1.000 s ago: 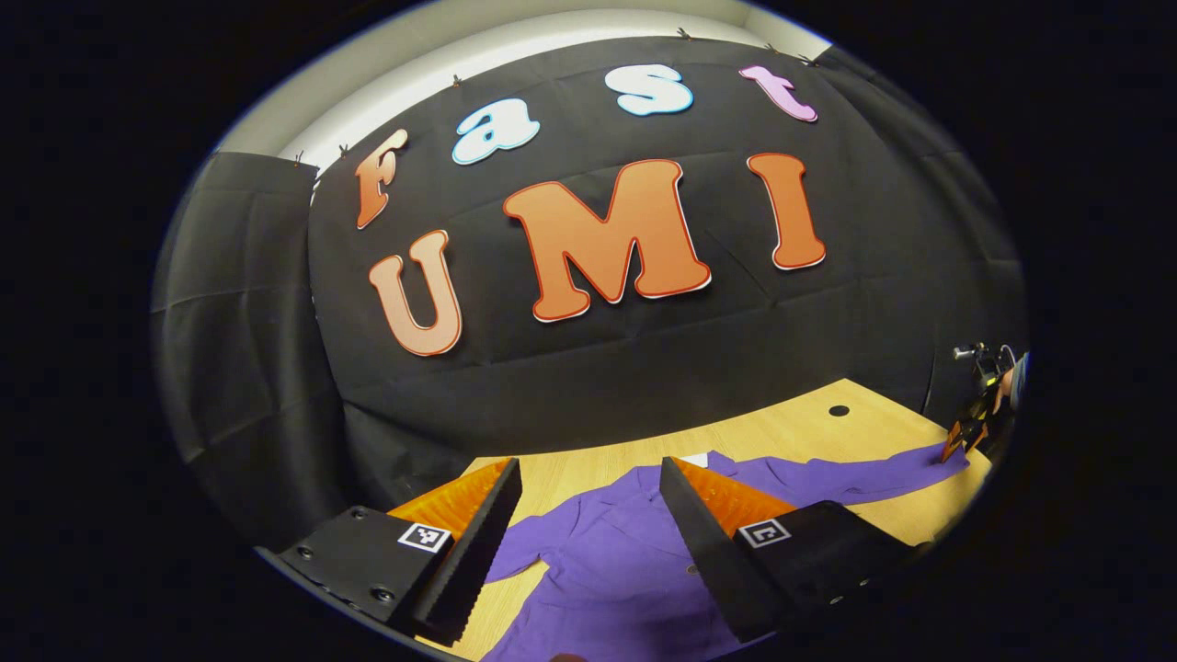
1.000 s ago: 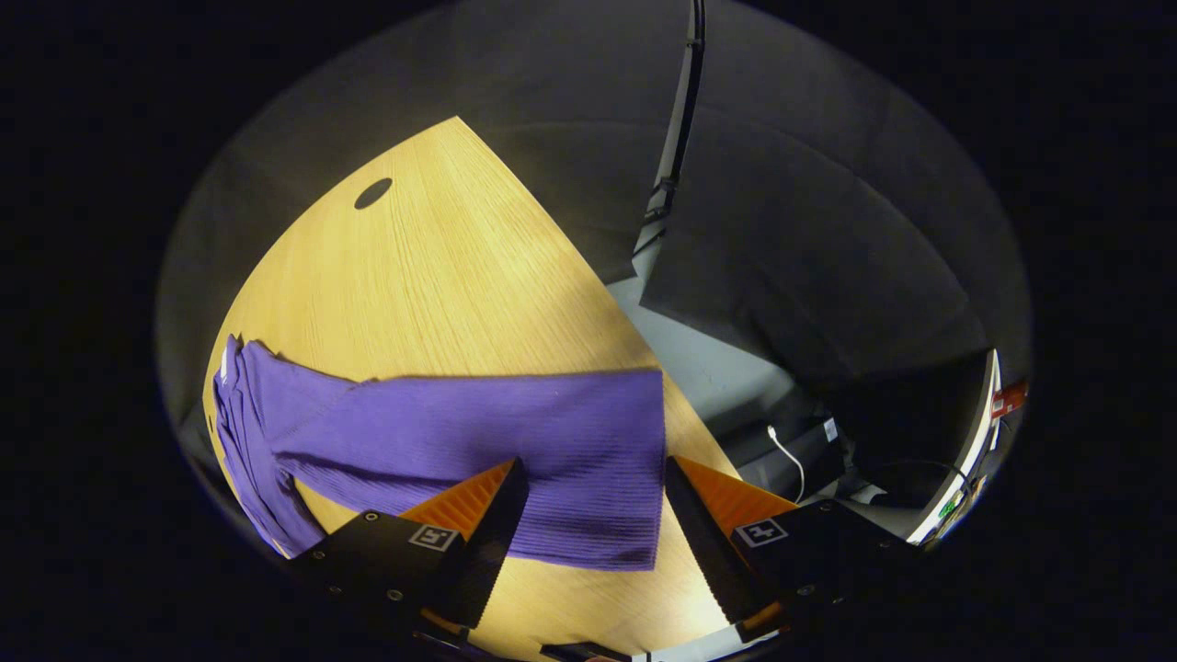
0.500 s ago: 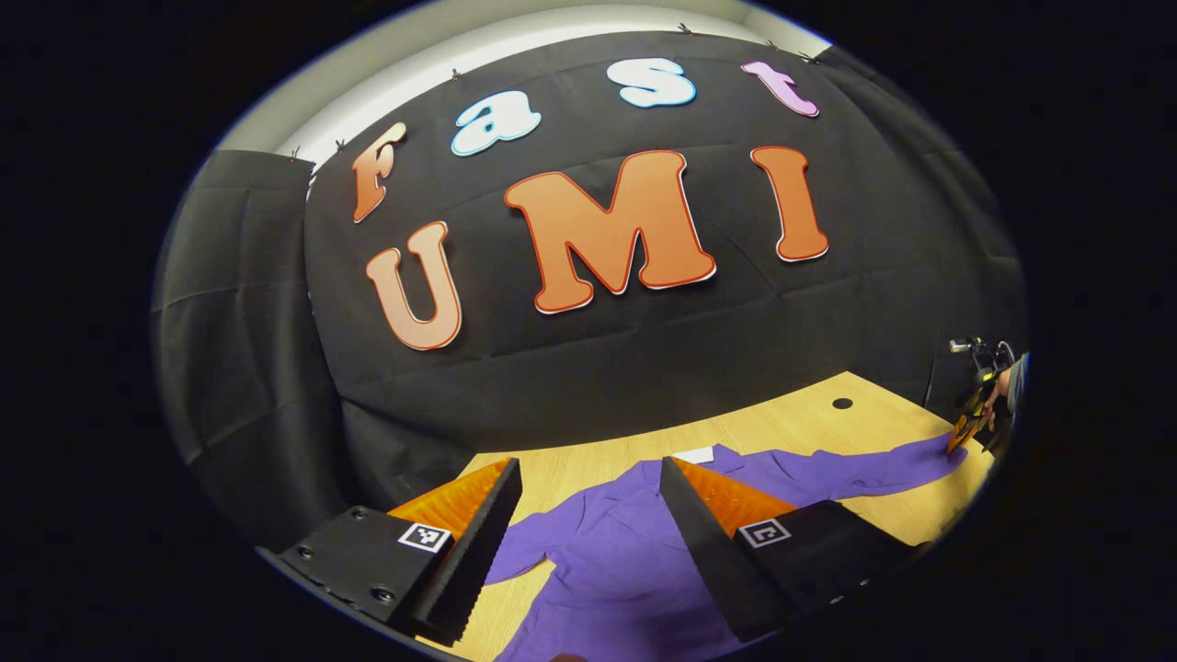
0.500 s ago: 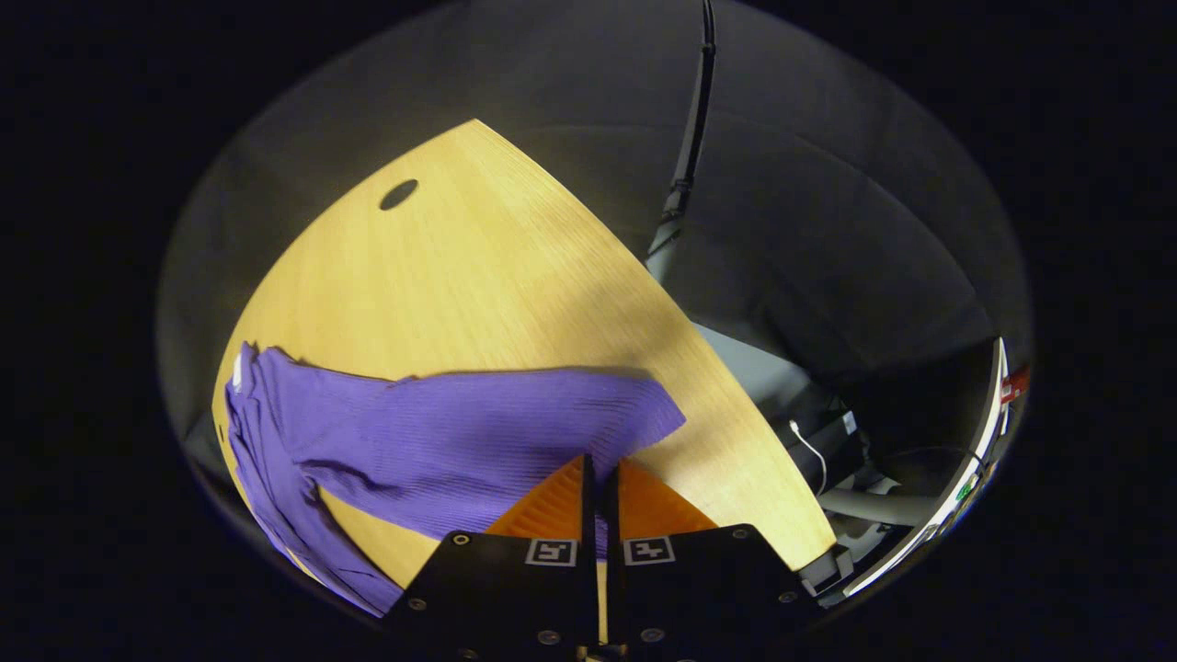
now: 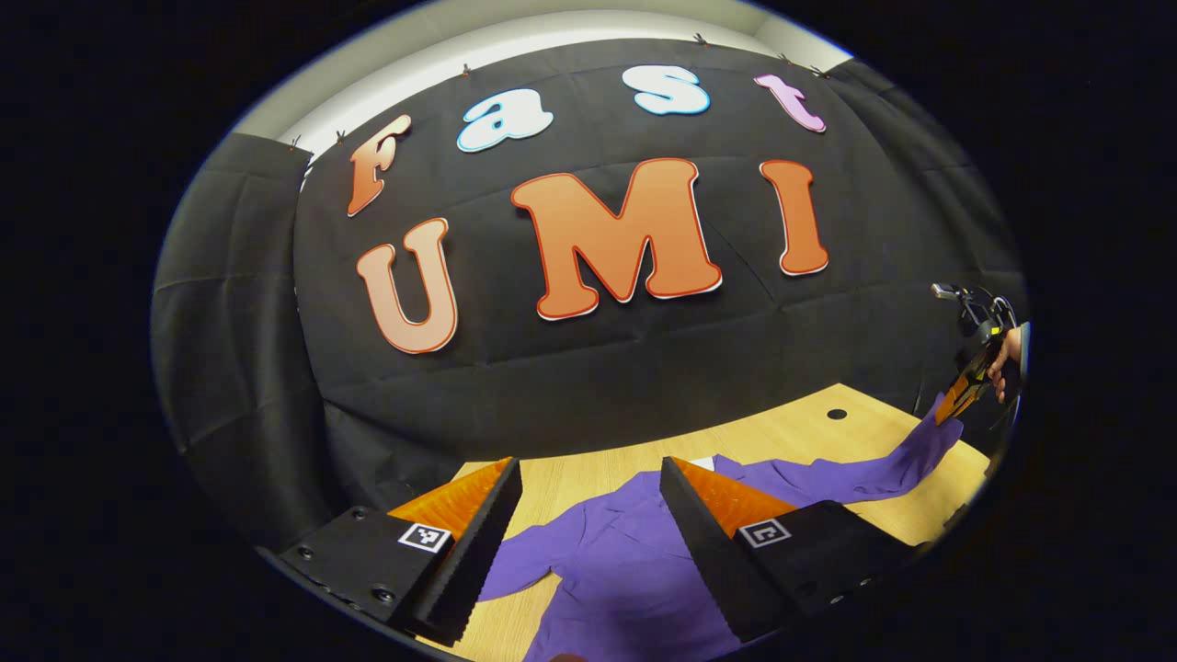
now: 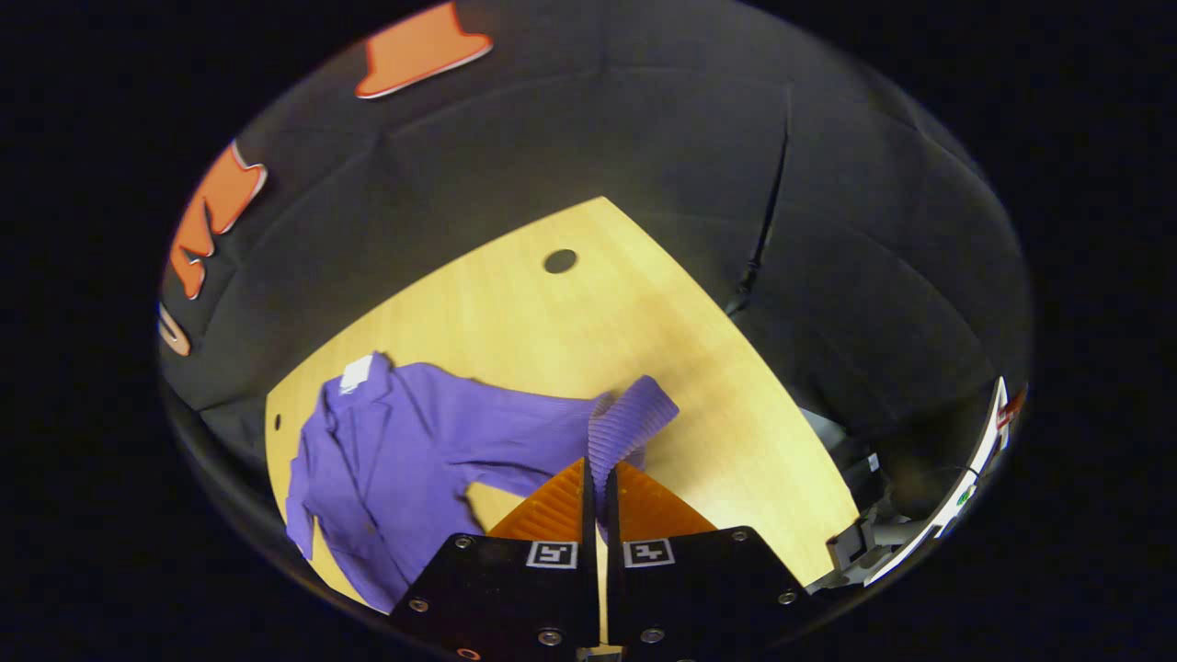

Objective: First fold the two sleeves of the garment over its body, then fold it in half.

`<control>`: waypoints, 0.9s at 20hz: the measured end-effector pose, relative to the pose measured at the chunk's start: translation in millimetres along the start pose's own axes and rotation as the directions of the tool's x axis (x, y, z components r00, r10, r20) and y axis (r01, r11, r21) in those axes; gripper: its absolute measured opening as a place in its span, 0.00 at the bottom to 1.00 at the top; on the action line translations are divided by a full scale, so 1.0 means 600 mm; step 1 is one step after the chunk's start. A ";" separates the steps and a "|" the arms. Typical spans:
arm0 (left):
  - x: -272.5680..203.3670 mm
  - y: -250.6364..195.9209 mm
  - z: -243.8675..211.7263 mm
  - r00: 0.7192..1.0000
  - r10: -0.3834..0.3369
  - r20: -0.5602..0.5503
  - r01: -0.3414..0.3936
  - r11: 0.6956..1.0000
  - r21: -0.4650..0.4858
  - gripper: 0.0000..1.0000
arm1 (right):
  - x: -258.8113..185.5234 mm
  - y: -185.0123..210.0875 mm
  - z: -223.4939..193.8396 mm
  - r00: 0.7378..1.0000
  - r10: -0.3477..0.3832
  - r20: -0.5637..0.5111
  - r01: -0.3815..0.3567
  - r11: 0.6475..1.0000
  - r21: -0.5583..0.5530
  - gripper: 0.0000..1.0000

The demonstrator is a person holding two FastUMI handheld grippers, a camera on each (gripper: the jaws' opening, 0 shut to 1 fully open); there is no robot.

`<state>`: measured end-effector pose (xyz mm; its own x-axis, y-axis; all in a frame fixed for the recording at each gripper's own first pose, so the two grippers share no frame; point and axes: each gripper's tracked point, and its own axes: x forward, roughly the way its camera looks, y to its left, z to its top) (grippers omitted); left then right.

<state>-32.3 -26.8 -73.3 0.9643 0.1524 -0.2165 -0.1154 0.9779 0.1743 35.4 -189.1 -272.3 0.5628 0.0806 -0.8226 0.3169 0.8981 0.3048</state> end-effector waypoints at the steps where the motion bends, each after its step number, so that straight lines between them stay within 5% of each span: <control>1: 0.001 0.010 0.000 1.000 -0.004 0.005 0.004 1.000 0.000 0.97 | -0.017 0.027 0.007 1.000 0.019 0.015 -0.018 1.000 -0.018 0.04; 10: 0.003 0.138 -0.013 0.999 0.040 0.033 -0.038 0.998 -0.052 0.98 | -0.128 0.269 0.038 0.984 0.151 0.093 -0.132 0.973 -0.189 0.04; 18: -0.018 0.293 -0.062 0.984 0.177 0.001 -0.176 0.980 -0.095 0.98 | -0.125 0.512 -0.006 0.957 0.286 0.041 -0.249 0.887 -0.389 0.04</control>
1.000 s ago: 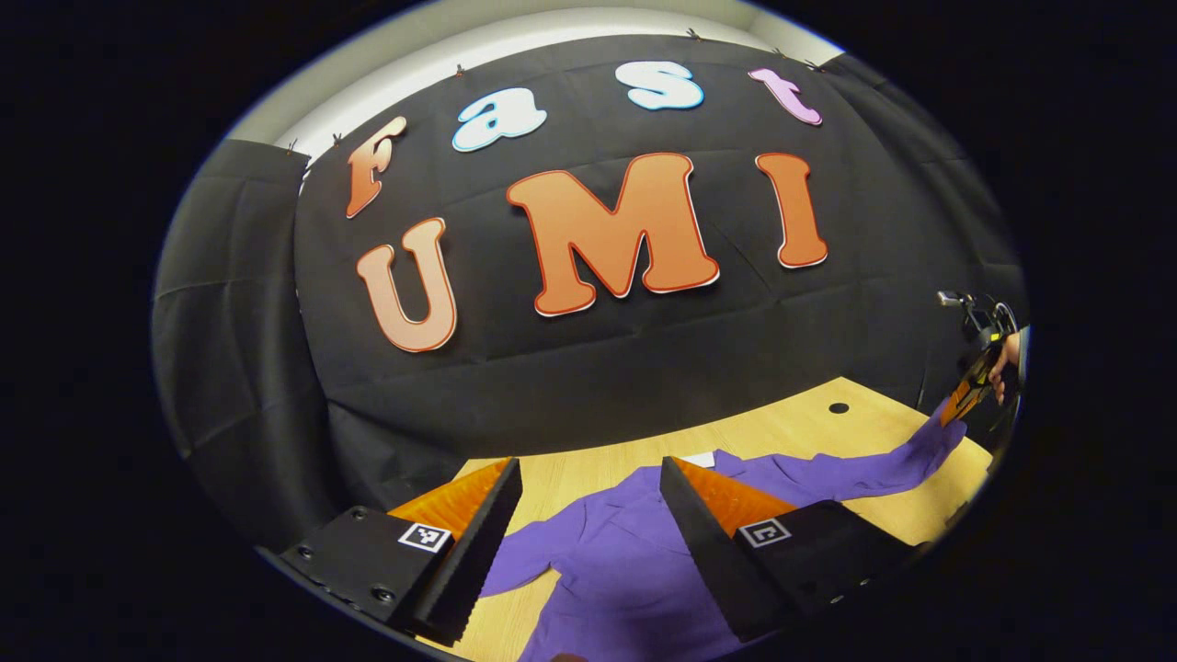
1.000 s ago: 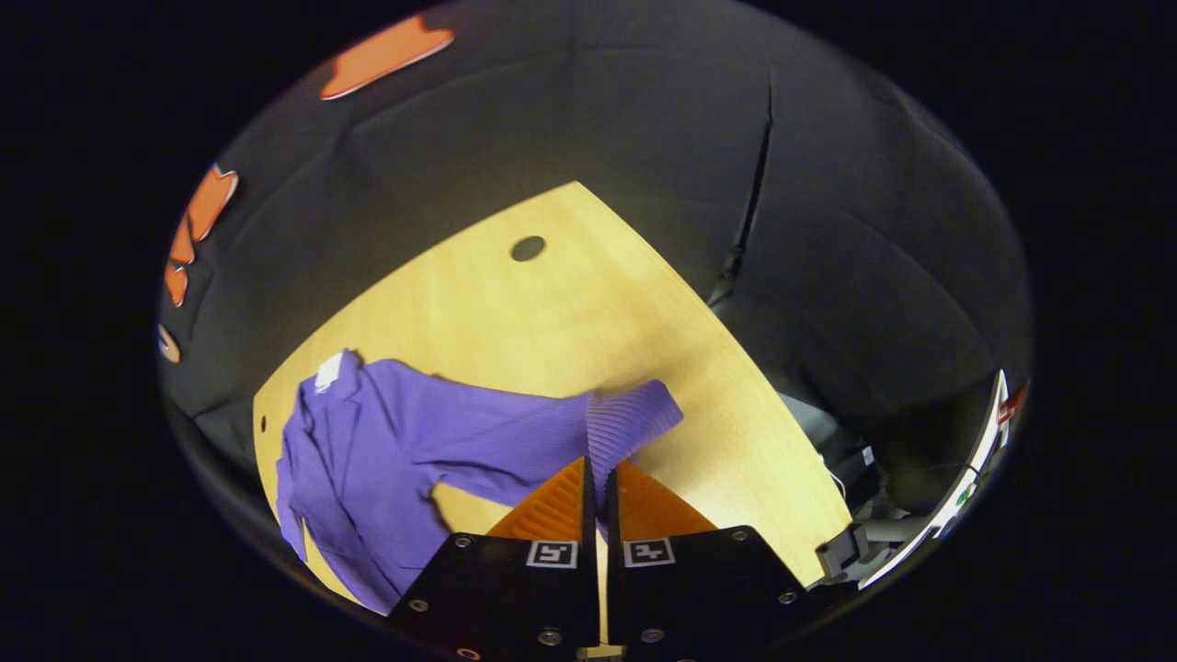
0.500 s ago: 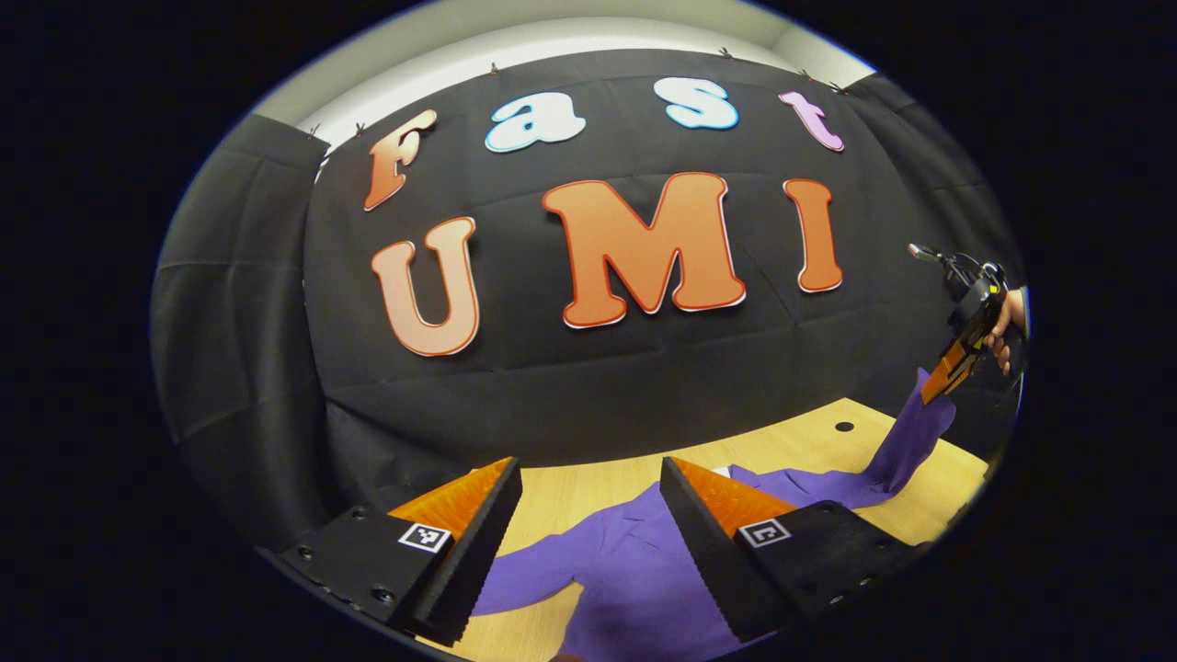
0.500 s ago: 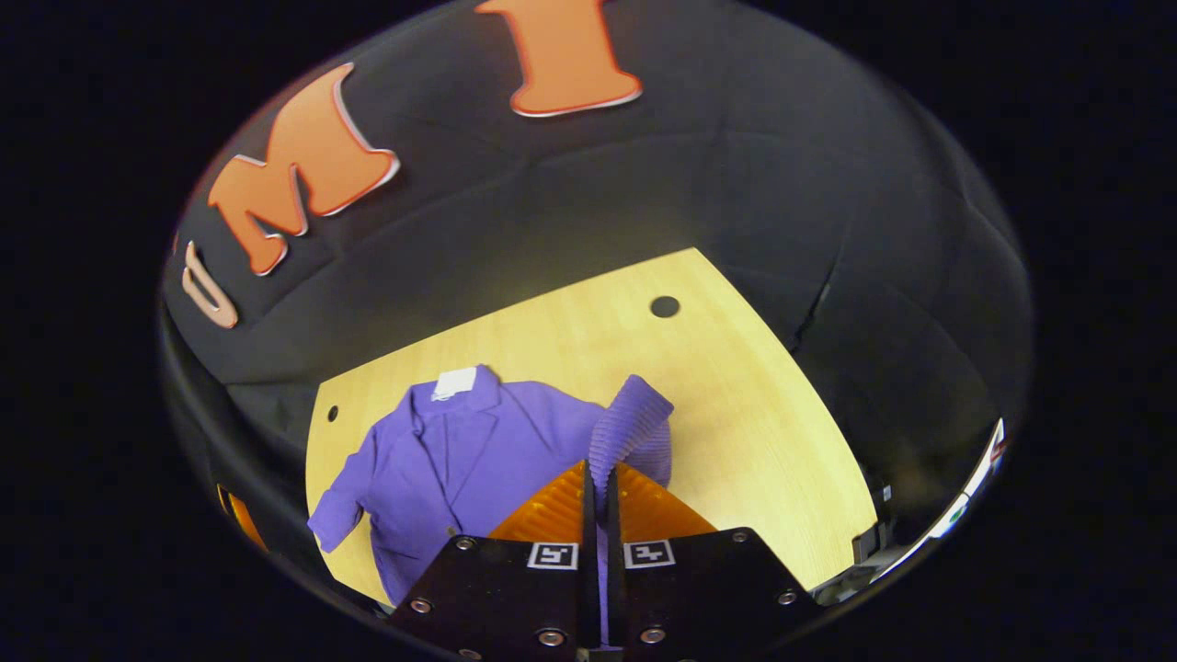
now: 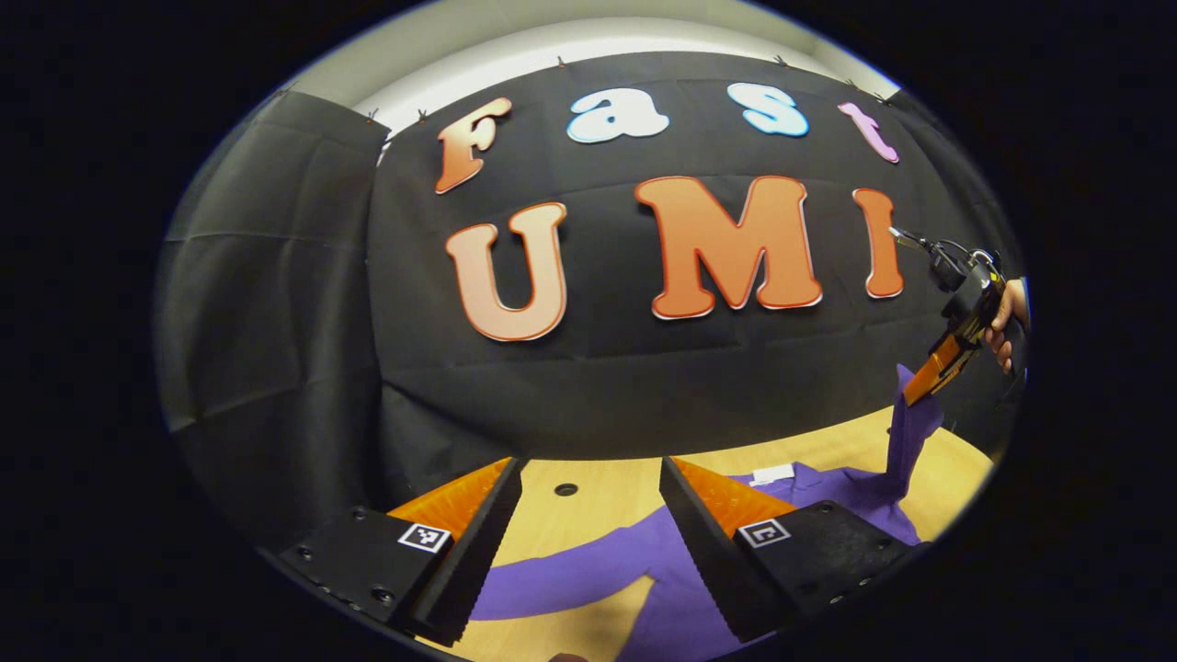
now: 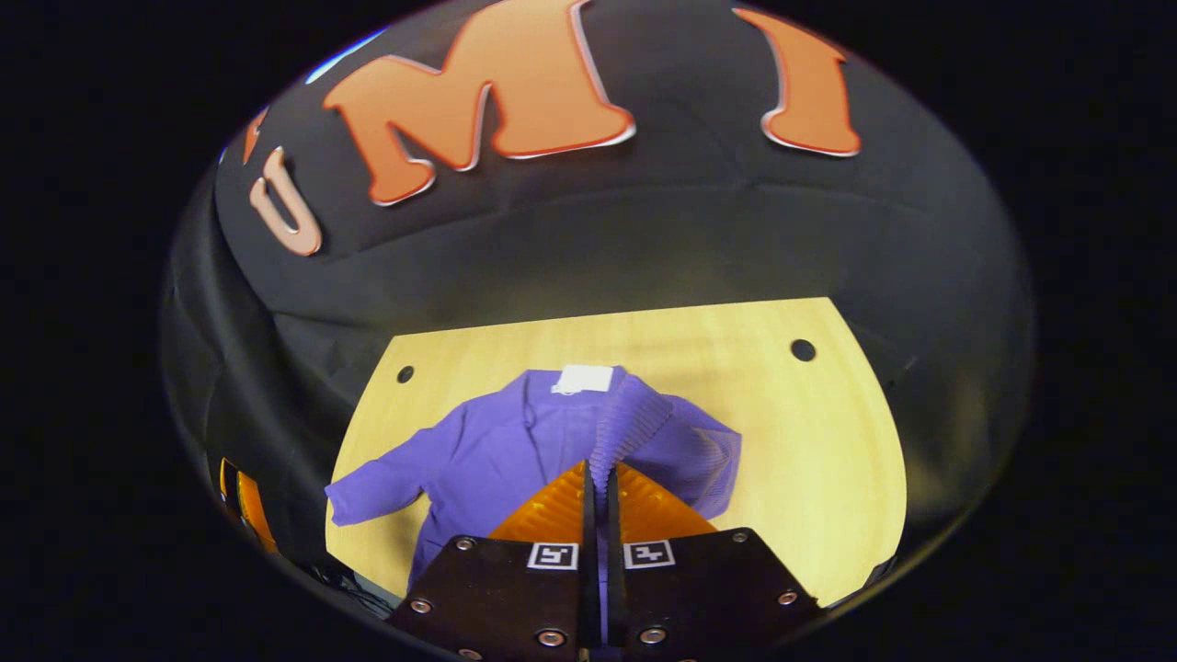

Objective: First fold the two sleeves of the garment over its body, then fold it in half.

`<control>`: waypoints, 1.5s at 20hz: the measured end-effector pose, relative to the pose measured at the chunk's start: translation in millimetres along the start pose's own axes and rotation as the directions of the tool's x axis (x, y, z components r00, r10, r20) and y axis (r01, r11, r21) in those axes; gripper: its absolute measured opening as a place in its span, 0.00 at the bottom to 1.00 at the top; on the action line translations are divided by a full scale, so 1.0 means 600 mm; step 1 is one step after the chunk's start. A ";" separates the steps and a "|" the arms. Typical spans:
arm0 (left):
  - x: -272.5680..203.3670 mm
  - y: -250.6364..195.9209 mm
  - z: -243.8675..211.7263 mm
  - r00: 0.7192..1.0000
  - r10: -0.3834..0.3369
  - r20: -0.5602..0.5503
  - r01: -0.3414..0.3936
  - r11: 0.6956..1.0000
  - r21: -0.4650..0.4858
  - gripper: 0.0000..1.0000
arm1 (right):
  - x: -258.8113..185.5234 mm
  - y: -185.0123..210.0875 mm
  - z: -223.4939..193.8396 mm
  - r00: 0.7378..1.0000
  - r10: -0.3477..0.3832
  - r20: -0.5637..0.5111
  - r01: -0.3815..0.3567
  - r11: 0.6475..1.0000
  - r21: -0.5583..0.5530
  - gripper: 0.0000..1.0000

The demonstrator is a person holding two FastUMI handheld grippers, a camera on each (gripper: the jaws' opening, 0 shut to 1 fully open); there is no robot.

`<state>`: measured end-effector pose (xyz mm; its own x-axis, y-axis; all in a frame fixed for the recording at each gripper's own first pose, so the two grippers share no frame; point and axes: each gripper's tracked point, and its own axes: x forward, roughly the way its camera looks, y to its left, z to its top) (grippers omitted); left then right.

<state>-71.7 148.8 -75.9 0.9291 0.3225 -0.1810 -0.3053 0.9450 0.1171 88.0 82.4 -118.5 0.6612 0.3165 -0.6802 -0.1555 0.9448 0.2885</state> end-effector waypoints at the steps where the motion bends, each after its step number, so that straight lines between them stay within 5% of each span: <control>1: -0.001 0.019 -0.005 1.000 0.019 -0.002 -0.019 1.000 -0.002 0.97 | 0.010 0.023 0.003 1.000 0.013 -0.001 -0.013 1.000 -0.013 0.04; 11: 0.011 0.140 -0.042 0.993 0.116 -0.030 -0.116 0.993 0.007 0.98 | 0.079 0.181 -0.021 0.990 0.133 -0.037 -0.133 0.991 -0.001 0.05; 16: 0.030 0.166 -0.064 0.990 0.128 -0.063 -0.128 0.992 -0.004 0.98 | 0.057 0.215 0.008 0.977 0.206 0.058 -0.207 0.978 0.011 0.40; 17: 0.039 0.170 -0.070 0.989 0.129 -0.067 -0.130 0.992 -0.006 0.98 | 0.050 0.210 0.020 0.975 0.203 0.089 -0.204 0.979 0.009 0.33; 18: 0.044 0.175 -0.074 0.989 0.129 -0.074 -0.129 0.992 -0.006 0.97 | 0.038 0.206 0.031 0.972 0.199 0.123 -0.201 0.980 0.005 0.57; 19: 0.048 0.179 -0.078 0.988 0.126 -0.085 -0.128 0.992 -0.008 0.97 | 0.028 0.198 0.045 0.969 0.189 0.162 -0.191 0.982 0.000 0.51; 24: 0.092 0.204 -0.132 0.974 0.118 -0.192 -0.135 0.988 -0.077 0.98 | -0.037 0.142 0.089 0.932 0.090 0.352 -0.069 0.995 -0.073 0.91; 29: 0.131 0.244 -0.199 0.935 0.098 -0.341 -0.147 0.981 -0.123 0.98 | -0.107 0.088 0.102 0.874 -0.003 0.487 0.061 0.993 -0.104 1.00; 30: 0.139 0.249 -0.219 0.921 0.090 -0.379 -0.147 0.981 -0.125 0.98 | -0.120 0.081 0.100 0.865 -0.016 0.502 0.077 0.992 -0.102 0.95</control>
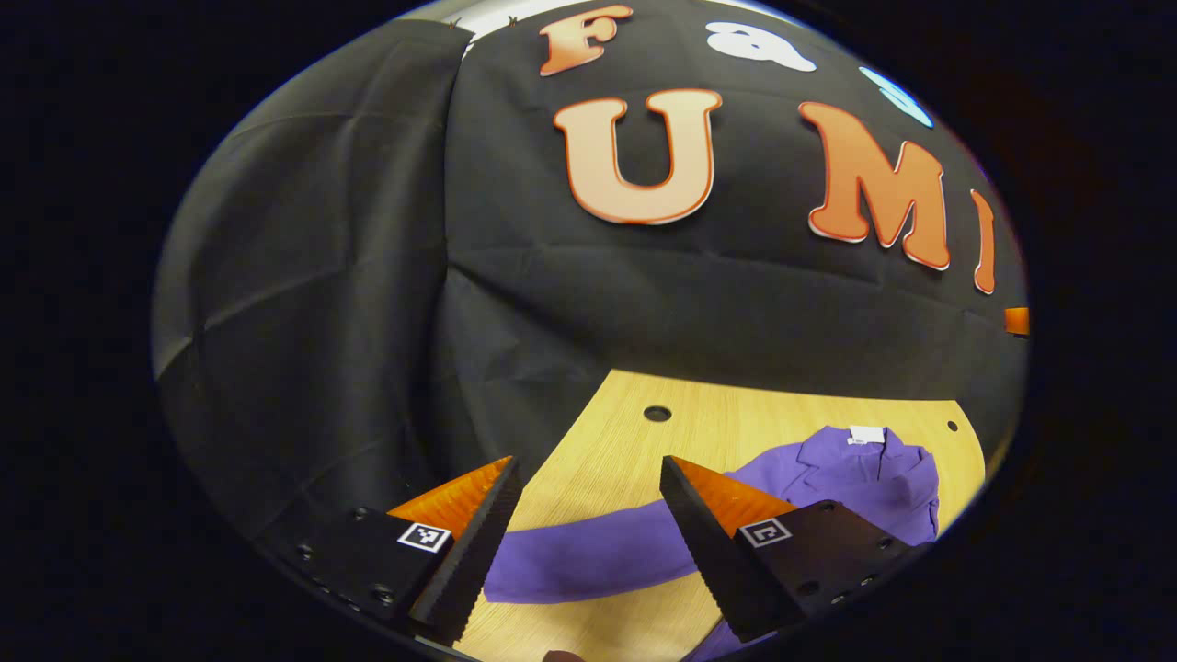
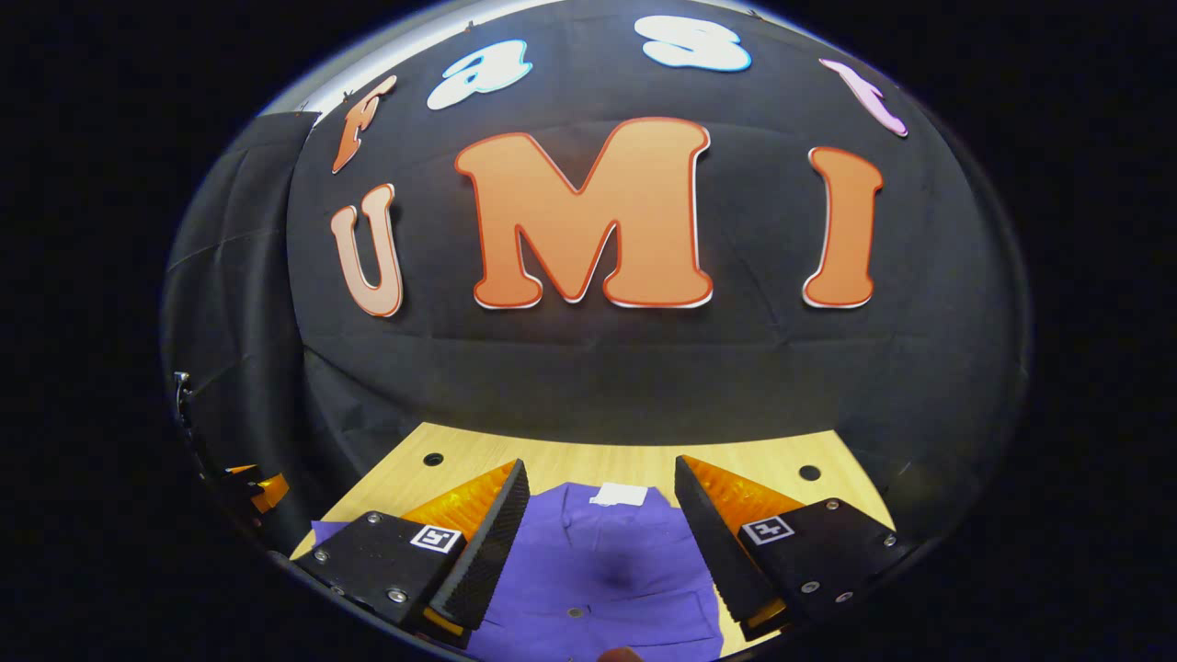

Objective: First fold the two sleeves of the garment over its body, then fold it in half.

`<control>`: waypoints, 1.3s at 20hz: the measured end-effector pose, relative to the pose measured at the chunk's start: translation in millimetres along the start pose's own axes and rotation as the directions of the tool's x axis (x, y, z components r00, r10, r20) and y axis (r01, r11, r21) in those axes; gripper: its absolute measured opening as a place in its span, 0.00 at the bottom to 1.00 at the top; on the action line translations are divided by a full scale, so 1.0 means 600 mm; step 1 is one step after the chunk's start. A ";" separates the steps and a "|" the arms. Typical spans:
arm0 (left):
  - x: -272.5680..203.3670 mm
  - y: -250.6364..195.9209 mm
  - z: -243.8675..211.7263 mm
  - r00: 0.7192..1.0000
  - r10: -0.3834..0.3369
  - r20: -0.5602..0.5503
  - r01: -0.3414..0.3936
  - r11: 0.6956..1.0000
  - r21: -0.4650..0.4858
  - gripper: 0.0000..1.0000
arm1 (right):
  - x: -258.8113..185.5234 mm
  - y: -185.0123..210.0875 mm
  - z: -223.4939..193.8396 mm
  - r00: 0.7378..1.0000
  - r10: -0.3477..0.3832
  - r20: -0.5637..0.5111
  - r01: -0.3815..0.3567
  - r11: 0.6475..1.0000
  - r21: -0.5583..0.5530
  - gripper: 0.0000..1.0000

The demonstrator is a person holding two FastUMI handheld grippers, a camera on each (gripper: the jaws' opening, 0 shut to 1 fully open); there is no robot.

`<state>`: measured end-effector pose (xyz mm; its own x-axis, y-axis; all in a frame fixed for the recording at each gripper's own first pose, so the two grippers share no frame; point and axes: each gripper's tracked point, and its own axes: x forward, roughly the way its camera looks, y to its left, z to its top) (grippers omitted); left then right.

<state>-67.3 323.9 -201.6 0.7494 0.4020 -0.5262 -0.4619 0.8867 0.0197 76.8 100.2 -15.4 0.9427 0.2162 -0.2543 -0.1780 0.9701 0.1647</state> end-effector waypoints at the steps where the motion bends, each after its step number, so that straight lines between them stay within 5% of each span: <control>1: 0.014 0.008 -0.017 0.999 0.000 -0.043 0.000 1.000 0.001 0.98 | -0.011 -0.008 -0.001 1.000 -0.018 0.008 0.018 1.000 -0.004 0.95; 6: 0.079 0.030 -0.130 0.952 -0.014 -0.306 0.002 0.999 -0.038 0.98 | -0.063 -0.047 -0.008 0.995 -0.084 0.044 0.086 0.995 -0.048 0.95; 13: 0.124 0.096 -0.267 0.825 -0.017 -0.564 -0.054 0.992 -0.110 0.98 | -0.113 -0.073 -0.034 0.986 -0.158 0.046 0.161 0.985 -0.068 0.95; 19: 0.158 0.117 -0.349 0.701 -0.047 -0.711 -0.110 0.979 -0.173 1.00 | -0.124 -0.075 -0.074 0.983 -0.181 -0.020 0.179 0.981 -0.071 0.95; 26: 0.165 0.143 -0.401 0.619 -0.035 -0.785 -0.200 0.959 -0.200 0.98 | -0.115 -0.101 -0.057 0.988 -0.156 -0.012 0.155 0.986 -0.058 0.95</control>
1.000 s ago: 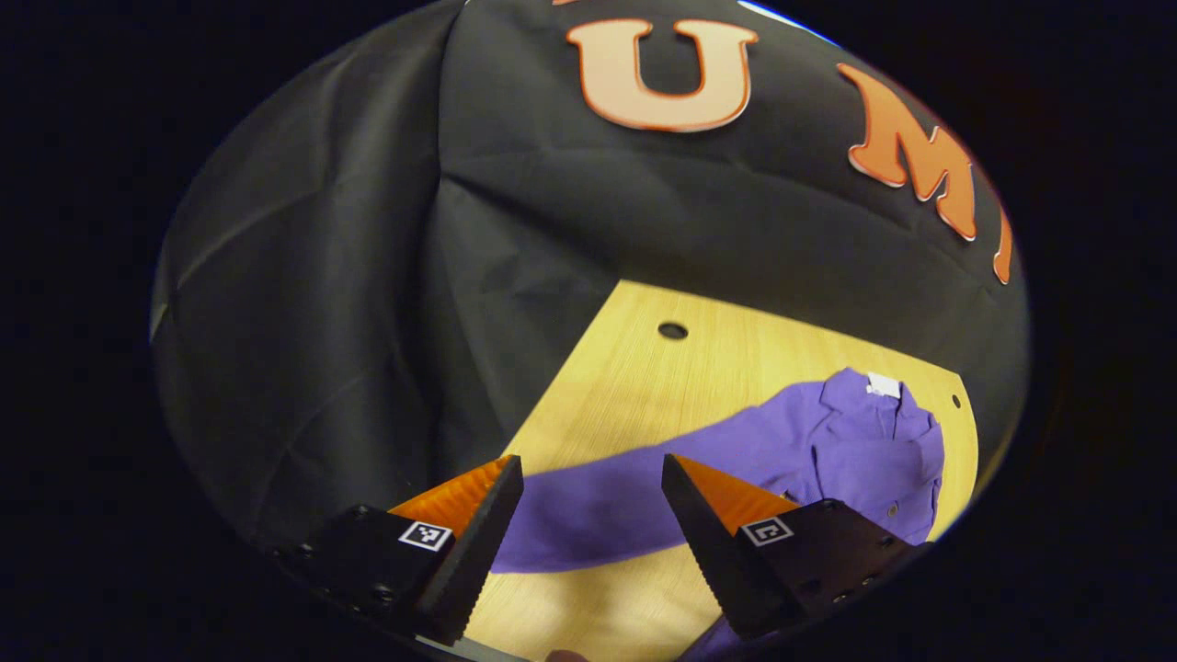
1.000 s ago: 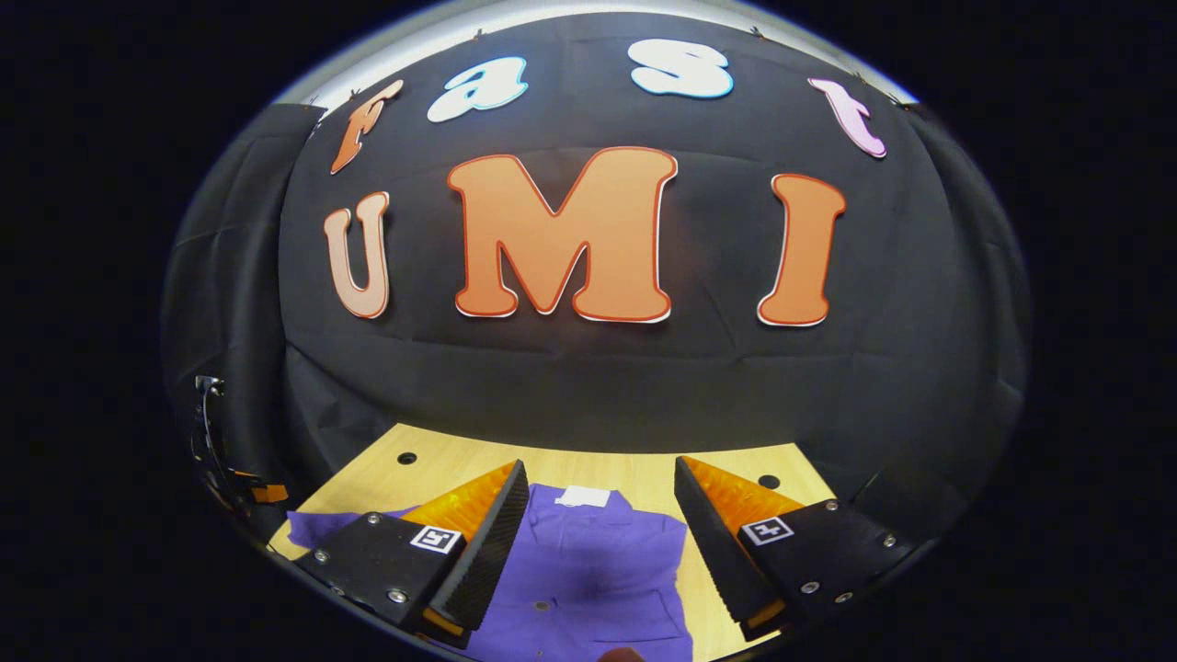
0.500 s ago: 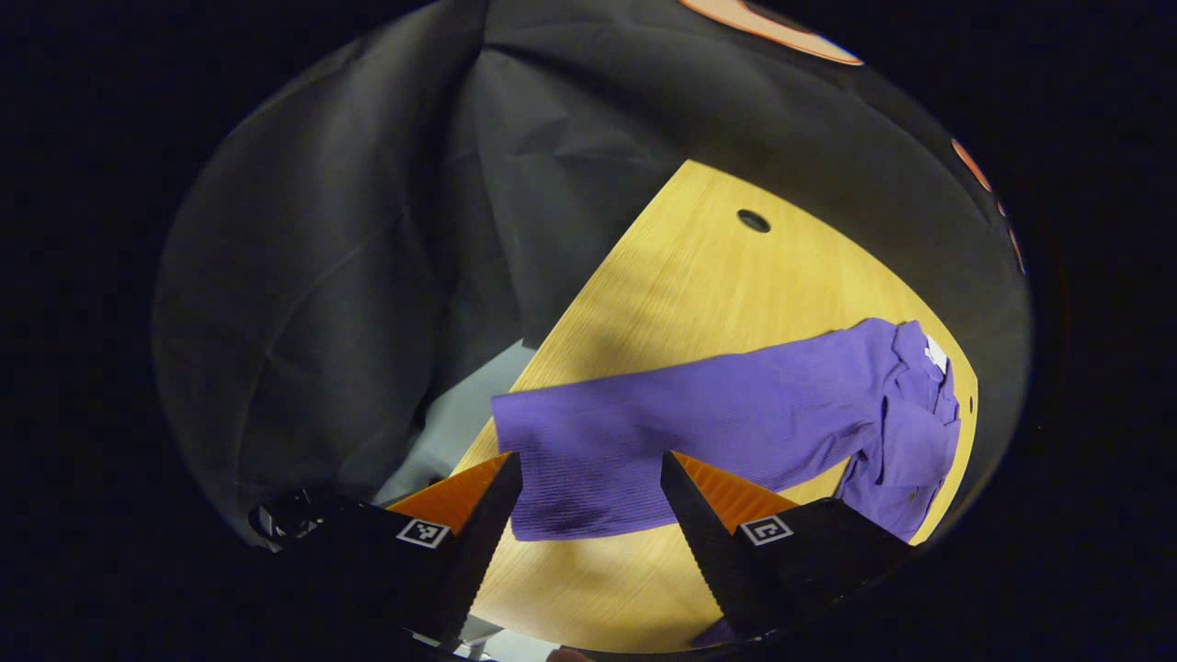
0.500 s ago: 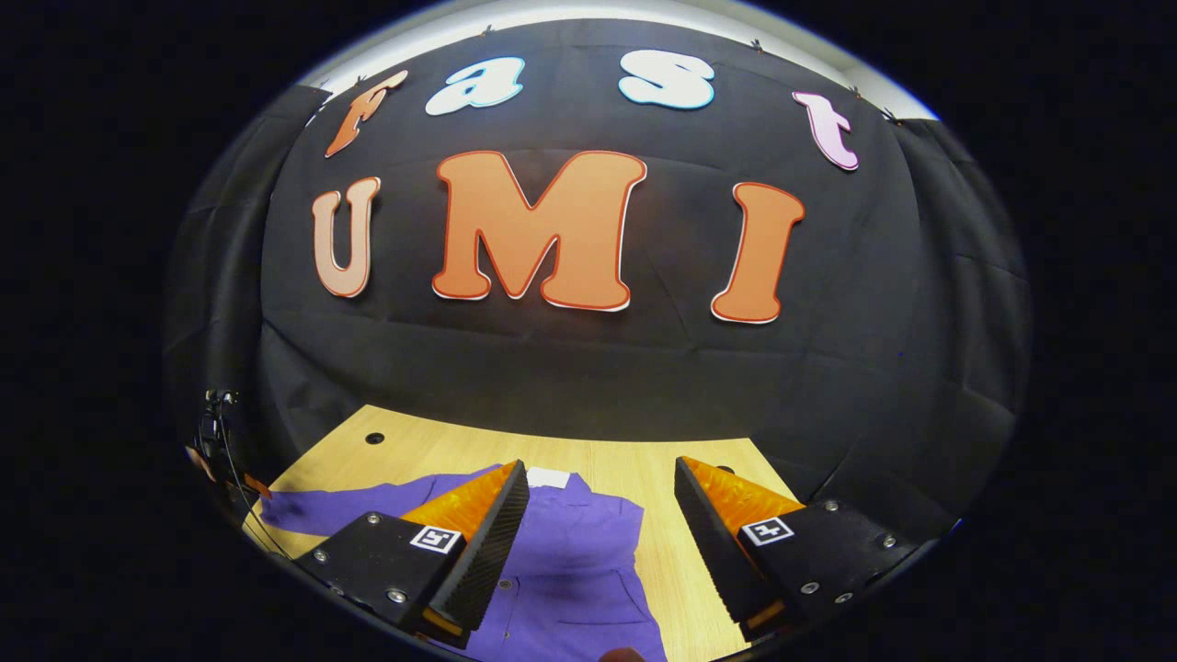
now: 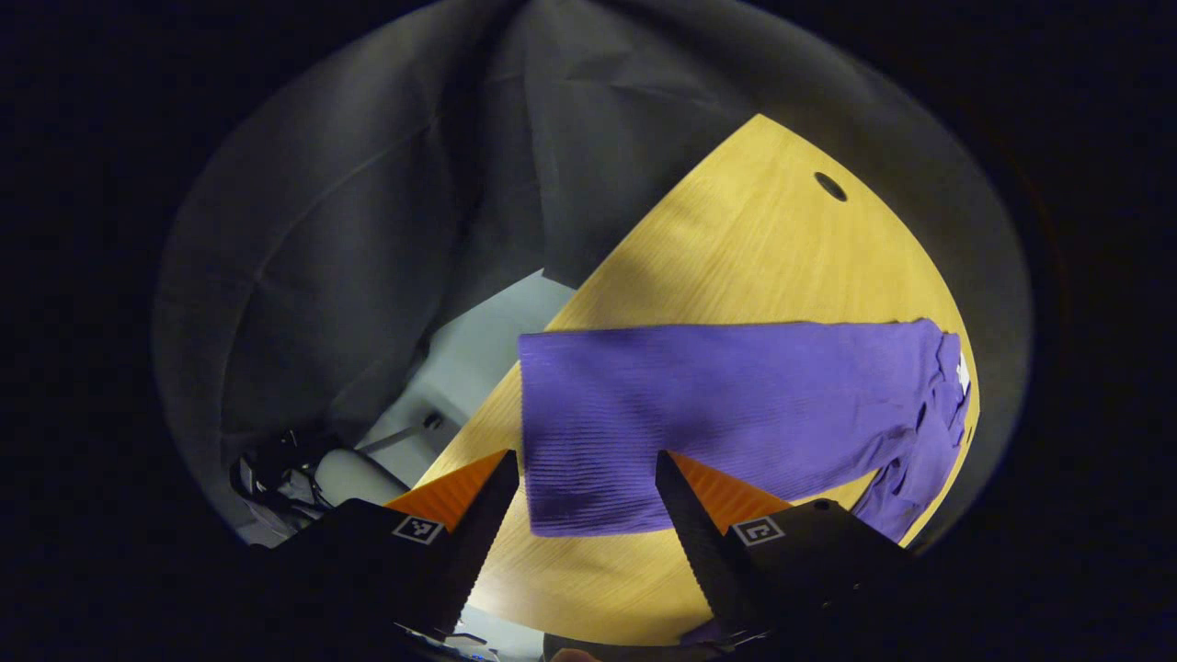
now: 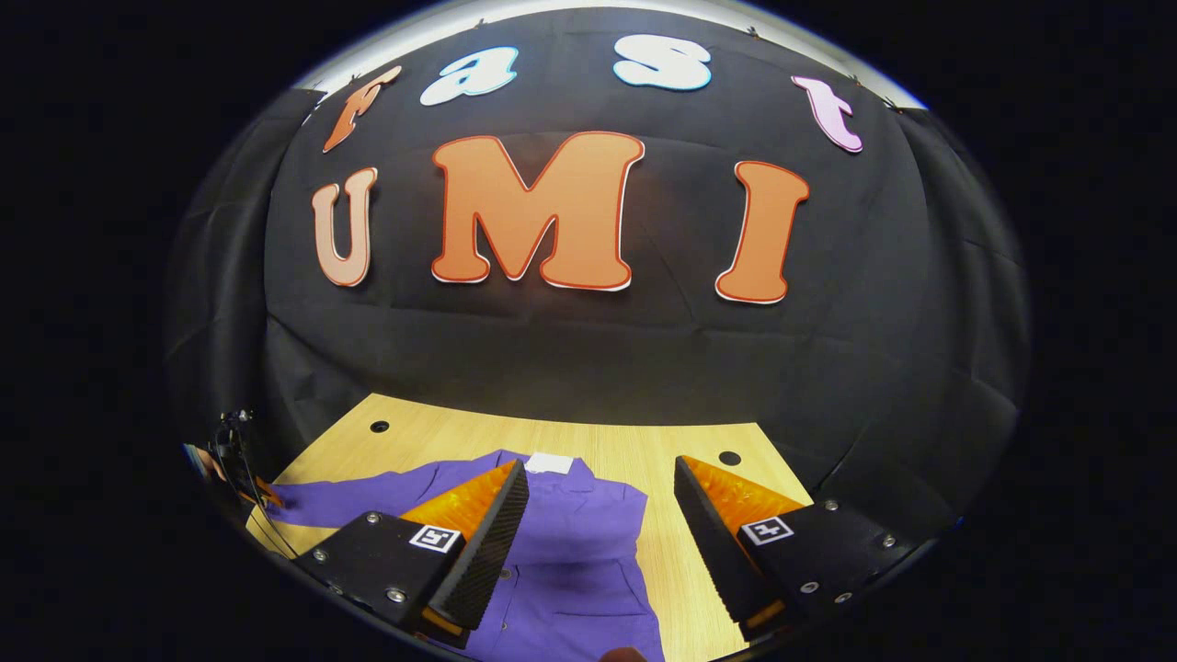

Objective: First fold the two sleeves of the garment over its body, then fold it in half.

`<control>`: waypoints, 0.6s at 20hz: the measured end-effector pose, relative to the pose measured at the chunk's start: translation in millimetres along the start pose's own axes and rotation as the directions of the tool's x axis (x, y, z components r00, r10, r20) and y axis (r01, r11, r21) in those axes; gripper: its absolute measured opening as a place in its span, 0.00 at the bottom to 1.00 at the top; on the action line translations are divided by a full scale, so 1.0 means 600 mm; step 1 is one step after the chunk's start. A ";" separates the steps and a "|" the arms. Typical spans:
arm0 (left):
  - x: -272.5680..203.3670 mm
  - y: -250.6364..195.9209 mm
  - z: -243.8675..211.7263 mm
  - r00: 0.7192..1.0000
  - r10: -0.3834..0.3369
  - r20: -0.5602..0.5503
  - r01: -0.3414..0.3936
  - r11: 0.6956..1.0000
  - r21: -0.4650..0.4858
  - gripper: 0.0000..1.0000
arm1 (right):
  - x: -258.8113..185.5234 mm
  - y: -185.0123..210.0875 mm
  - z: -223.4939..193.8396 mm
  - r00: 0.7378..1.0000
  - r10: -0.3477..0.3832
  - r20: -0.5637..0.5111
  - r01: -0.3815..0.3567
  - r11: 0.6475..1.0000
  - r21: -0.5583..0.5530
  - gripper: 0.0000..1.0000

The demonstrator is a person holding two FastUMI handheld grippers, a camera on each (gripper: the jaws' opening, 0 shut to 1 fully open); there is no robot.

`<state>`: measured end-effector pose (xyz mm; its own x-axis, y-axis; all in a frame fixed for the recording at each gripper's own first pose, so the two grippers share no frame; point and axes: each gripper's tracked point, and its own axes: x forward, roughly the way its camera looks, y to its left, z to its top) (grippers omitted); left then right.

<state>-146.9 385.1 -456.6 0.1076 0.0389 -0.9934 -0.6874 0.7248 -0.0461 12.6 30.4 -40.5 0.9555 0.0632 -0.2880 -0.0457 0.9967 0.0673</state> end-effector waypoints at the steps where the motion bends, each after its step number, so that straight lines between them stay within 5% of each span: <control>1: 0.001 0.005 -0.003 1.000 0.018 -0.018 -0.018 1.000 -0.005 0.98 | 0.000 -0.007 0.001 1.000 -0.001 0.005 0.001 1.000 0.005 0.95; 5: 0.015 0.001 0.012 0.998 0.060 -0.015 -0.059 0.997 0.041 0.95 | -0.004 -0.033 -0.017 1.000 -0.020 -0.011 0.020 1.000 0.012 0.95; 7: 0.011 -0.010 0.013 0.999 0.047 -0.021 -0.046 0.997 0.067 0.83 | -0.005 -0.040 -0.023 1.000 -0.021 -0.014 0.021 0.999 0.029 0.95; 12: 0.008 -0.041 0.004 0.997 0.014 -0.079 -0.004 0.992 0.126 0.14 | -0.013 -0.059 -0.035 1.000 -0.021 -0.013 0.021 0.998 0.059 0.95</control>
<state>-127.4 369.2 -460.2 0.0411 -0.0055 -0.9991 -0.5915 0.8058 -0.0288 0.5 -4.1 -60.7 0.9524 0.0434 -0.3016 -0.0081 0.9931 0.1174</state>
